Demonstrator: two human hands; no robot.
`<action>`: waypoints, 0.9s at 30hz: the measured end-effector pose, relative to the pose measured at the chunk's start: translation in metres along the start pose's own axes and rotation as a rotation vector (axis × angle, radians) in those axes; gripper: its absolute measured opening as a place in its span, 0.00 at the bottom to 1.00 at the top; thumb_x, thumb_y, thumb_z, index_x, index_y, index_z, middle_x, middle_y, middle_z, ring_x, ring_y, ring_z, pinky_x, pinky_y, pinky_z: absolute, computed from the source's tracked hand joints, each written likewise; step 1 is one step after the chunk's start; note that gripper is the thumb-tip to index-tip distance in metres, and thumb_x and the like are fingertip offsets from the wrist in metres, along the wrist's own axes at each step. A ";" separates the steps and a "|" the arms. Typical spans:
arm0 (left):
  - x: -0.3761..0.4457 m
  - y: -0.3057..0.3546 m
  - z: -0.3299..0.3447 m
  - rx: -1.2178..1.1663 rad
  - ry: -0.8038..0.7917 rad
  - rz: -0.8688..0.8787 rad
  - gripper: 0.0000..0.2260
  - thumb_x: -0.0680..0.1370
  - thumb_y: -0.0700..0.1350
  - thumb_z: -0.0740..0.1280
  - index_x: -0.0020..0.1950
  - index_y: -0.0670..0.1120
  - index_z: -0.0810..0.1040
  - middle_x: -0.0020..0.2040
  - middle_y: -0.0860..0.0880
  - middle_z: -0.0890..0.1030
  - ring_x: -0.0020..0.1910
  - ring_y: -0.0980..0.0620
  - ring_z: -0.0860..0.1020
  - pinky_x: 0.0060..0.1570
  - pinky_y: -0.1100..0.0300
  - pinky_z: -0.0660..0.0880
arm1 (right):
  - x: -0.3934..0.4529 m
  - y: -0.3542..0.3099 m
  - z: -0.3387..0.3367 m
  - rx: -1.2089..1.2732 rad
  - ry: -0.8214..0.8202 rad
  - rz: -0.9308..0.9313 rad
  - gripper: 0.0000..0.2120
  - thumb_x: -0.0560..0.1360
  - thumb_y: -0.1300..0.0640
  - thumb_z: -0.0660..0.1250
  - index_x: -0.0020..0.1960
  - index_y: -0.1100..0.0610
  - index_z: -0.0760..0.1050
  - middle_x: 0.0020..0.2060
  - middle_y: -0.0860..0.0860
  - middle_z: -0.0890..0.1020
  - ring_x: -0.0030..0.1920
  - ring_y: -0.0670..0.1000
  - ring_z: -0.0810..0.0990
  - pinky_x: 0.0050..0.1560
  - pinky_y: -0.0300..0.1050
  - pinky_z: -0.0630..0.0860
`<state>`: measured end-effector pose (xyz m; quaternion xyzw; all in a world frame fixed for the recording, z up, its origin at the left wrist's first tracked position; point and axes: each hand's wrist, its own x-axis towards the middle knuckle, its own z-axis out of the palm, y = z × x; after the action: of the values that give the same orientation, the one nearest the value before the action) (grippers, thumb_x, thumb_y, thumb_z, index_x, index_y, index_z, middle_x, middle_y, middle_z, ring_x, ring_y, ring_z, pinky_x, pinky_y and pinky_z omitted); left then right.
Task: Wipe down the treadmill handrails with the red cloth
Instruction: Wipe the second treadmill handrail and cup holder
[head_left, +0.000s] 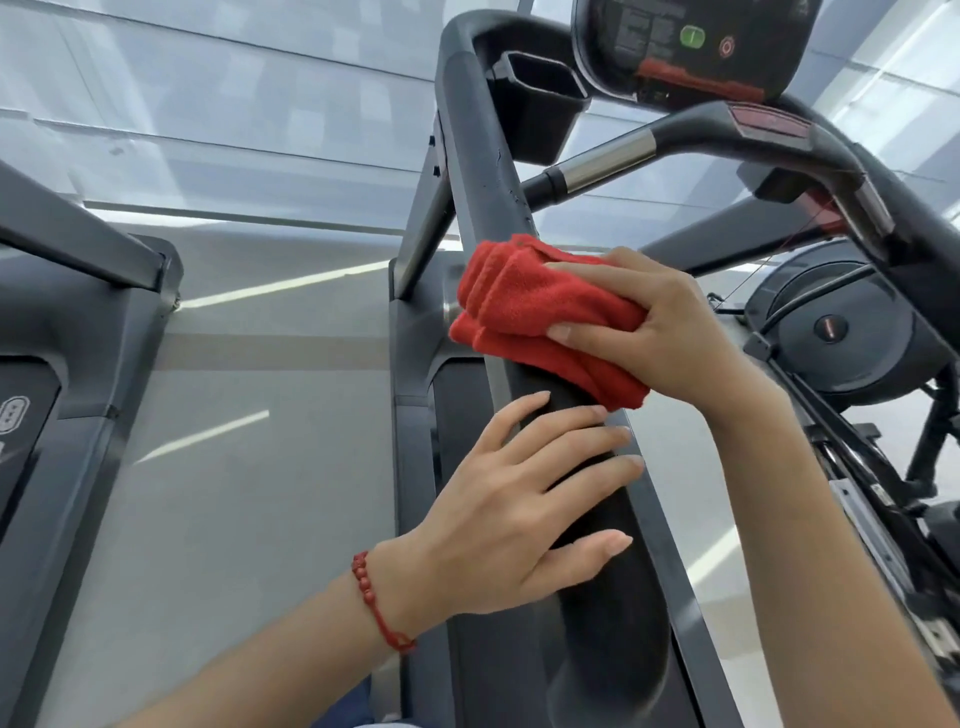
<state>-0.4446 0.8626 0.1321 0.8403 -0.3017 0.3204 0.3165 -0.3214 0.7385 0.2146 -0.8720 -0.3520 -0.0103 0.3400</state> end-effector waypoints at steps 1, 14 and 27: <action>0.002 -0.006 -0.002 0.002 0.007 -0.003 0.21 0.82 0.53 0.54 0.58 0.41 0.80 0.60 0.44 0.79 0.64 0.46 0.73 0.65 0.46 0.64 | -0.001 0.000 -0.002 0.009 -0.015 -0.003 0.23 0.65 0.44 0.71 0.59 0.41 0.74 0.49 0.38 0.77 0.52 0.37 0.76 0.56 0.30 0.68; 0.009 -0.056 0.004 -0.060 -0.009 -0.010 0.20 0.82 0.51 0.52 0.63 0.41 0.77 0.65 0.44 0.74 0.68 0.47 0.68 0.67 0.44 0.63 | 0.041 0.008 0.005 -0.077 0.039 0.058 0.21 0.66 0.46 0.71 0.59 0.42 0.75 0.40 0.39 0.75 0.44 0.34 0.74 0.48 0.26 0.65; 0.028 -0.078 0.000 -0.118 0.033 -0.007 0.17 0.81 0.49 0.57 0.60 0.42 0.78 0.62 0.44 0.77 0.65 0.47 0.71 0.65 0.45 0.65 | 0.072 0.029 0.004 0.033 0.044 0.086 0.21 0.66 0.44 0.70 0.58 0.40 0.74 0.43 0.39 0.77 0.46 0.38 0.76 0.51 0.34 0.69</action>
<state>-0.3725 0.9019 0.1260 0.8158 -0.3119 0.3150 0.3714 -0.2503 0.7694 0.2126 -0.8801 -0.3069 -0.0089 0.3622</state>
